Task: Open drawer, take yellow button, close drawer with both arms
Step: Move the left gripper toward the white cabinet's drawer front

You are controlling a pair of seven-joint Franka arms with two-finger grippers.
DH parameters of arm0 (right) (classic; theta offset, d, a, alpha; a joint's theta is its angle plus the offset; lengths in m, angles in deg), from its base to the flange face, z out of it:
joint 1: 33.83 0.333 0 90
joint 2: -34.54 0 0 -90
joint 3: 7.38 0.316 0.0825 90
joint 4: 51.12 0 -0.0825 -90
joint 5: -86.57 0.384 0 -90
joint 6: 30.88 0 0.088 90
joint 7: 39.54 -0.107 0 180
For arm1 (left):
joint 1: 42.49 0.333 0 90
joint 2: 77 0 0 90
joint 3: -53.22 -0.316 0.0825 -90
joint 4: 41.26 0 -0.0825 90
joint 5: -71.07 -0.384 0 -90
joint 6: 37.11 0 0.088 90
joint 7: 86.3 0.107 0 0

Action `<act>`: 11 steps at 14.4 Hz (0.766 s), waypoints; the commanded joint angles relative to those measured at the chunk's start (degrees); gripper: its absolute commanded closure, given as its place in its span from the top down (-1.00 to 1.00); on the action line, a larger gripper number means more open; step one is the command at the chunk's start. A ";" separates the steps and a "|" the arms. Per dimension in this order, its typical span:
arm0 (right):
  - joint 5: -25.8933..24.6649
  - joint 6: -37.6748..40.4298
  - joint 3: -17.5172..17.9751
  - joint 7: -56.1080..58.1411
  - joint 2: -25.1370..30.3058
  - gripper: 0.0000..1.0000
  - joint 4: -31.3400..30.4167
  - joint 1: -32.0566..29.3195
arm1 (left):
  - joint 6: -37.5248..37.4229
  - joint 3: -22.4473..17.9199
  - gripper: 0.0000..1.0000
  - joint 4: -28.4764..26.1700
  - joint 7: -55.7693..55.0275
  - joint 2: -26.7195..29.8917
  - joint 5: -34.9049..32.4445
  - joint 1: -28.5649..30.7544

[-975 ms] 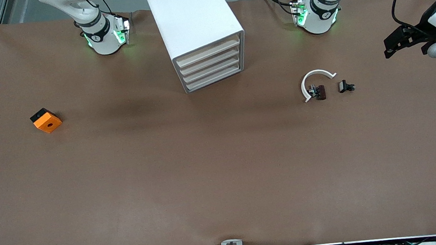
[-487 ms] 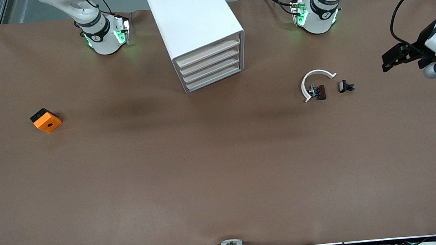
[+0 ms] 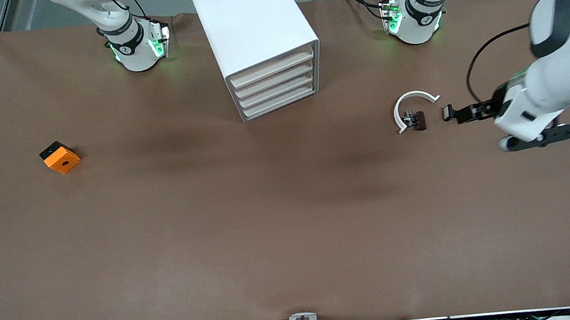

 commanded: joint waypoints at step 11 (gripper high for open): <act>-0.84 -2.87 0.28 0.07 -7.49 1.00 2.30 0.04 | -0.67 -0.03 1.00 3.22 -73.43 -16.84 14.60 -16.31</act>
